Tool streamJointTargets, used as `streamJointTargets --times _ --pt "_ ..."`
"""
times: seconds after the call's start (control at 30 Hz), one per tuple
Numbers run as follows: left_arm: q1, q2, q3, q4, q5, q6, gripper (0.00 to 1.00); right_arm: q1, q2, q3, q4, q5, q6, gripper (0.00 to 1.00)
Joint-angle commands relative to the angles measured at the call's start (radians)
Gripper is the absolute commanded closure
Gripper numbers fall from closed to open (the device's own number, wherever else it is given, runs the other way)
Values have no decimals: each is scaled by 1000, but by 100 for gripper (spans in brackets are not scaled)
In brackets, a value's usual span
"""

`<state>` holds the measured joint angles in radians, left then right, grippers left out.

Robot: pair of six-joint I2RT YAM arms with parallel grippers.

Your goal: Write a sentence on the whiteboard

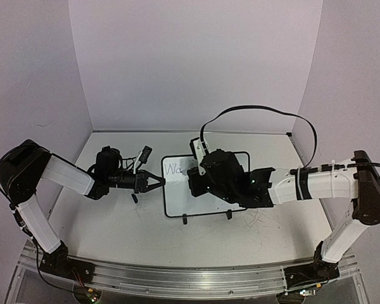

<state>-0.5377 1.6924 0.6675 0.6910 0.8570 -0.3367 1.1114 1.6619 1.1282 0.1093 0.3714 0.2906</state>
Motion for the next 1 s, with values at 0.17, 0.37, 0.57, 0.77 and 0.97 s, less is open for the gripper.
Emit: streamJointTargets --times 0.17,0.37,0.57,0.77,0.97 --pt "-15 -22 31 -1 45 10 100 -1 -54 -17 -27 14 13 100" --pt "-15 -22 31 -2 46 10 100 3 -139 -72 71 -38 -3 100" --pt "-15 -22 33 -2 47 9 100 2 -66 -3 50 23 -31 100" --pt "-14 -29 29 -2 46 8 100 3 -34 34 49 40 -48 100" --pt "-15 -29 32 -3 48 10 100 1 -21 41 40 49 -46 100"
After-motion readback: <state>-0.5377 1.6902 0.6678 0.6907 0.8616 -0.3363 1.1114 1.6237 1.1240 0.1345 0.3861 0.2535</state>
